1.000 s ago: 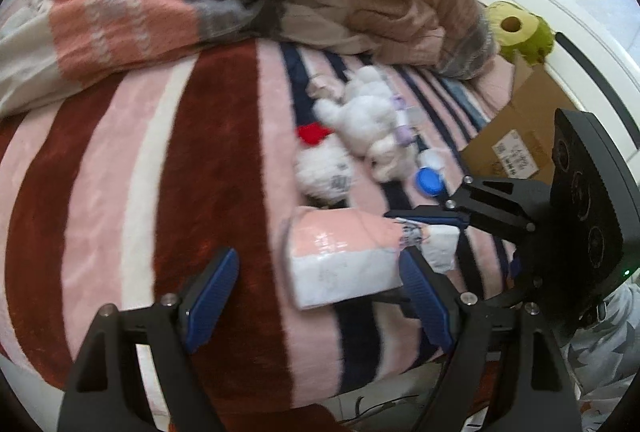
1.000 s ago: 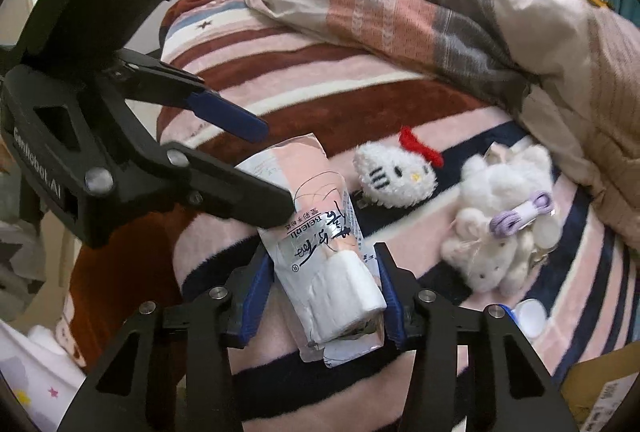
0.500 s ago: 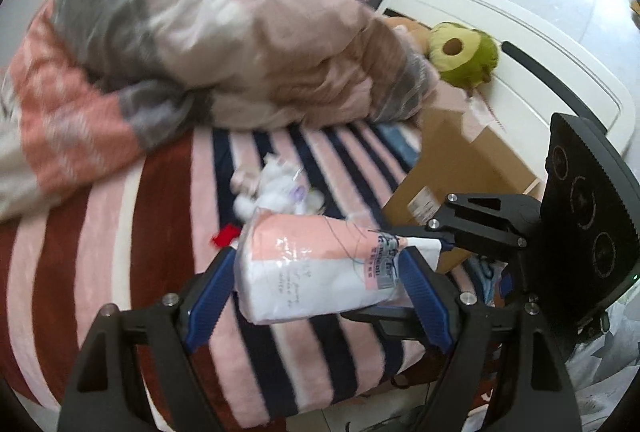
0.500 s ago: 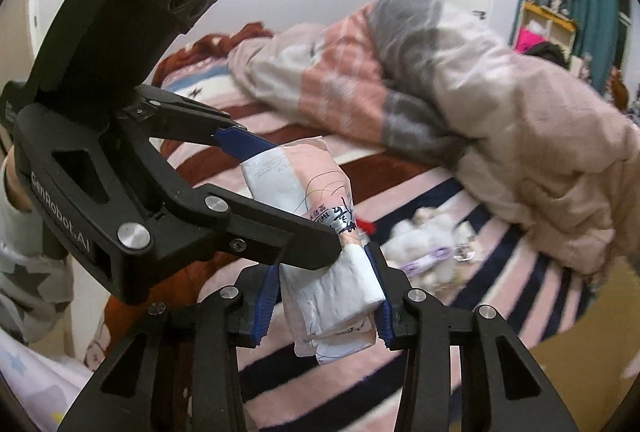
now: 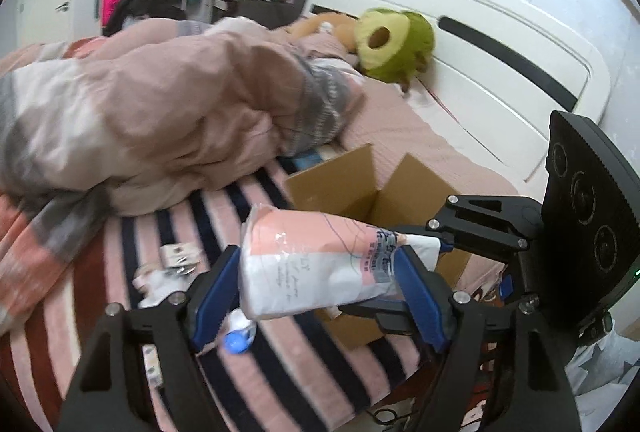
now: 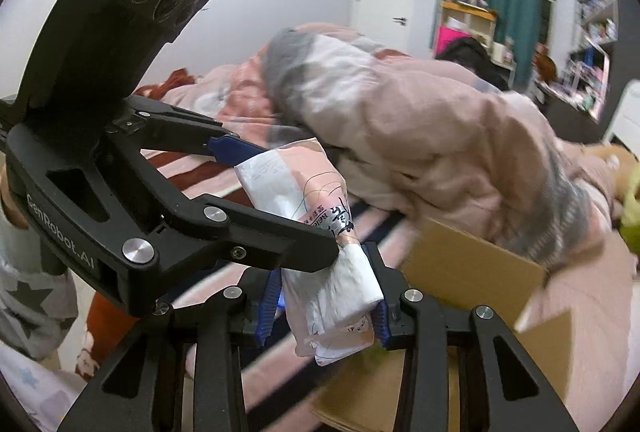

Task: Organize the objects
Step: 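Lower the tissue pack into the box and open the right gripper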

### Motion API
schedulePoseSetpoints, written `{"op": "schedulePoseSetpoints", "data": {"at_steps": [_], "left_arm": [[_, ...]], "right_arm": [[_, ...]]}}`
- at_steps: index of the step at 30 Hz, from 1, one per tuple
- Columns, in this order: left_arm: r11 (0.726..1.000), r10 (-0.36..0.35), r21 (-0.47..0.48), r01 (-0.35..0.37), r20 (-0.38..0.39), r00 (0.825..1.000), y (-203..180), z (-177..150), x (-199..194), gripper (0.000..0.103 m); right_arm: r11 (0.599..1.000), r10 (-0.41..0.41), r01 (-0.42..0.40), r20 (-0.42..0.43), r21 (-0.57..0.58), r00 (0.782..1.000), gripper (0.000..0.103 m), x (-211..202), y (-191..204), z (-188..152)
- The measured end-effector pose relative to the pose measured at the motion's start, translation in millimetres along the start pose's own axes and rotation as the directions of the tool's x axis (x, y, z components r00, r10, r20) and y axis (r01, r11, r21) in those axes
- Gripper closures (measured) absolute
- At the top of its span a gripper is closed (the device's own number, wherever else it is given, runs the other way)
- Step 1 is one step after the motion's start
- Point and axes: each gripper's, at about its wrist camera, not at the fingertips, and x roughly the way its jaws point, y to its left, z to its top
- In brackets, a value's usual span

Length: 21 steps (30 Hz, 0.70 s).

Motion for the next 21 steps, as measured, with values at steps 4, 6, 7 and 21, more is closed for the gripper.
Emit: {"op": "schedulePoseSetpoints", "data": {"at_steps": [4, 6, 7, 21], "left_arm": [[0.999, -0.012, 0.035, 0.014, -0.057, 0.998, -27.2, 18.7, 34.9, 0.028], [0.999, -0.010, 0.050, 0.015, -0.095, 0.995, -38.8, 24.9, 52.7, 0.028], [0.999, -0.011, 0.050, 0.017, -0.113, 0.994, -42.1, 27.9, 61.0, 0.028], [0.999, -0.009, 0.046, 0.022, -0.259, 0.966, -59.9, 36.6, 120.3, 0.028]], "right_arm": [[0.997, -0.009, 0.011, -0.023, 0.073, 1.000, 0.069, -12.8, -40.1, -16.3], [0.995, -0.006, 0.010, -0.043, 0.101, 0.999, 0.069, -14.8, -55.5, -23.2], [0.993, -0.006, 0.012, -0.056, 0.114, 0.998, 0.069, -14.8, -63.9, -26.7], [0.983, 0.010, 0.021, -0.170, 0.183, 0.985, 0.063, -2.5, -110.5, -57.9]]}}
